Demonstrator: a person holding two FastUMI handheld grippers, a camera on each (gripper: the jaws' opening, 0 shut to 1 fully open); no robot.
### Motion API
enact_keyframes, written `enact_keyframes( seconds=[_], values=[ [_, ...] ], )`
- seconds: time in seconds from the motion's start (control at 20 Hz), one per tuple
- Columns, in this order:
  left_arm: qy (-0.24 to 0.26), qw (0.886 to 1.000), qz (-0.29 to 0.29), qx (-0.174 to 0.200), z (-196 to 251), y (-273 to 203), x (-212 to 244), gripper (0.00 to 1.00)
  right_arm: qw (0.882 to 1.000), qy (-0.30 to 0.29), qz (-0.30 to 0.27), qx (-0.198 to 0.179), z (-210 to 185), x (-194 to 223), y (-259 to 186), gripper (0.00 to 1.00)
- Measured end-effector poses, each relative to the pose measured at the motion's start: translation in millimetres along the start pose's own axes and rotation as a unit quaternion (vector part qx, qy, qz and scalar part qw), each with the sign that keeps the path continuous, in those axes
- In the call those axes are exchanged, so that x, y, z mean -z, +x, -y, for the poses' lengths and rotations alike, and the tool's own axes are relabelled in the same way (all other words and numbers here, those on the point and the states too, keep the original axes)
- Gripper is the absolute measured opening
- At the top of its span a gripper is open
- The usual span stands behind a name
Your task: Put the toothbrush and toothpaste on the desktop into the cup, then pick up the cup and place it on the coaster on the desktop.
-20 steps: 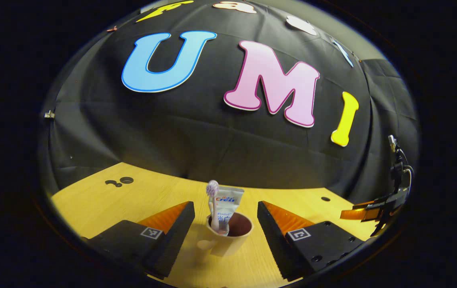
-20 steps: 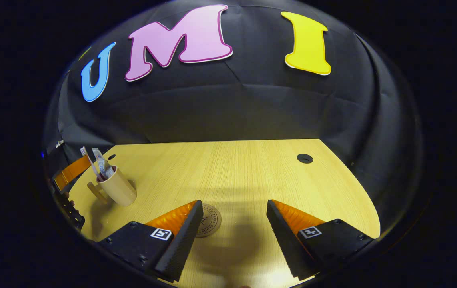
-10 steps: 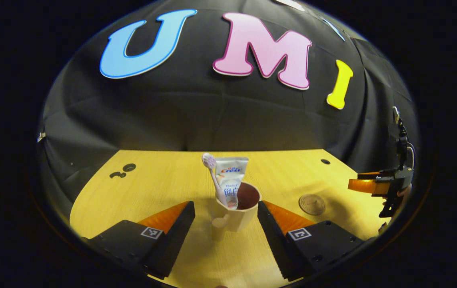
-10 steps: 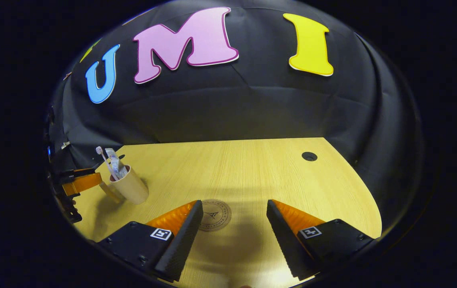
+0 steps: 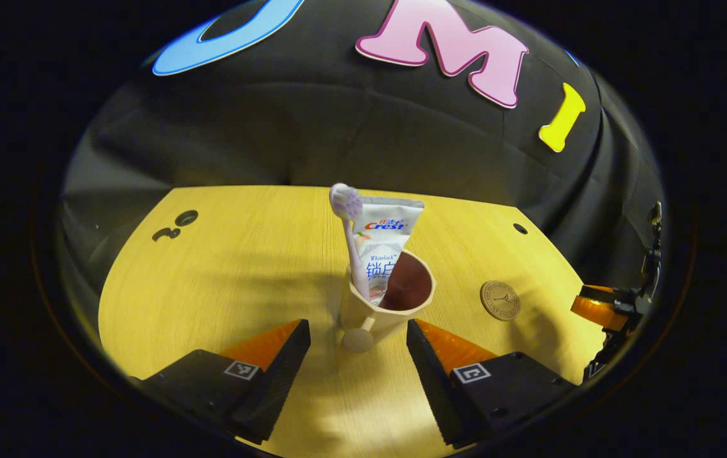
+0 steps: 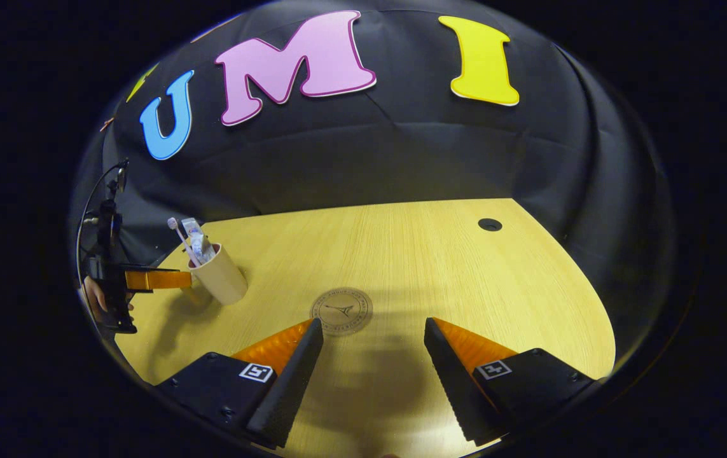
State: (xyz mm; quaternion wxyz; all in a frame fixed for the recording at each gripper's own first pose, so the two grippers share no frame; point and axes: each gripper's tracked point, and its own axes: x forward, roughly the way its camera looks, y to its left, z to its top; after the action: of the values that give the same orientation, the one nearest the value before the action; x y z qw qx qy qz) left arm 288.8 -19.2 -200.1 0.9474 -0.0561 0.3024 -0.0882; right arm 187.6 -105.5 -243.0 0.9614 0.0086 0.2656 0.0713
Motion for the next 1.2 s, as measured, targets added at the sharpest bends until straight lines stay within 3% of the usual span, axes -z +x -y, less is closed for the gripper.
enact_keyframes(
  seconds=[0.05, 0.1, 0.15, 0.3, 0.55, 0.6, 0.65, 0.7, 0.8, 0.9, 1.0, 1.2],
  values=[
    [0.003, 1.000, -0.006, 0.000, 0, 4, 1, 0.86, 1.000, -0.002, -0.004, 0.004, 5, 4, -2, 0.99],
    [0.008, 1.000, -0.013, 0.003, 0, 7, 2, 0.83, 1.000, -0.001, -0.008, 0.006, 10, 7, -3, 0.98],
    [0.013, 1.000, -0.020, 0.009, 3, 9, 3, 0.89, 1.000, 0.003, -0.010, 0.009, 14, 10, -4, 0.99],
    [0.026, 0.999, -0.034, 0.022, 9, 15, 4, 0.79, 1.000, 0.014, -0.013, 0.021, 27, 12, -5, 0.99],
    [0.034, 0.998, -0.042, 0.040, 17, 18, 3, 0.71, 0.999, 0.029, -0.013, 0.030, 36, 10, -3, 0.99],
    [0.033, 0.998, -0.045, 0.042, 17, 18, 4, 0.59, 0.999, 0.027, -0.013, 0.031, 36, 11, -3, 0.99],
    [0.035, 0.997, -0.047, 0.042, 17, 19, 6, 0.62, 0.999, 0.024, -0.015, 0.031, 36, 12, -2, 0.99],
    [0.035, 0.997, -0.049, 0.041, 17, 19, 8, 0.51, 0.999, 0.021, -0.019, 0.031, 36, 15, -2, 0.99],
    [0.031, 0.997, -0.054, 0.037, 17, 21, 10, 0.48, 0.999, 0.018, -0.023, 0.029, 34, 16, 0, 0.99],
    [0.026, 0.998, -0.053, 0.037, 17, 21, 10, 0.35, 0.999, 0.018, -0.021, 0.028, 35, 16, 0, 0.99],
    [0.026, 0.997, -0.061, 0.036, 17, 22, 12, 0.39, 0.999, 0.020, -0.024, 0.028, 34, 17, 2, 0.99],
    [0.041, 0.995, -0.087, 0.023, 19, 21, 17, 0.28, 0.999, 0.019, -0.026, 0.031, 36, 20, 2, 0.99]
  ],
)
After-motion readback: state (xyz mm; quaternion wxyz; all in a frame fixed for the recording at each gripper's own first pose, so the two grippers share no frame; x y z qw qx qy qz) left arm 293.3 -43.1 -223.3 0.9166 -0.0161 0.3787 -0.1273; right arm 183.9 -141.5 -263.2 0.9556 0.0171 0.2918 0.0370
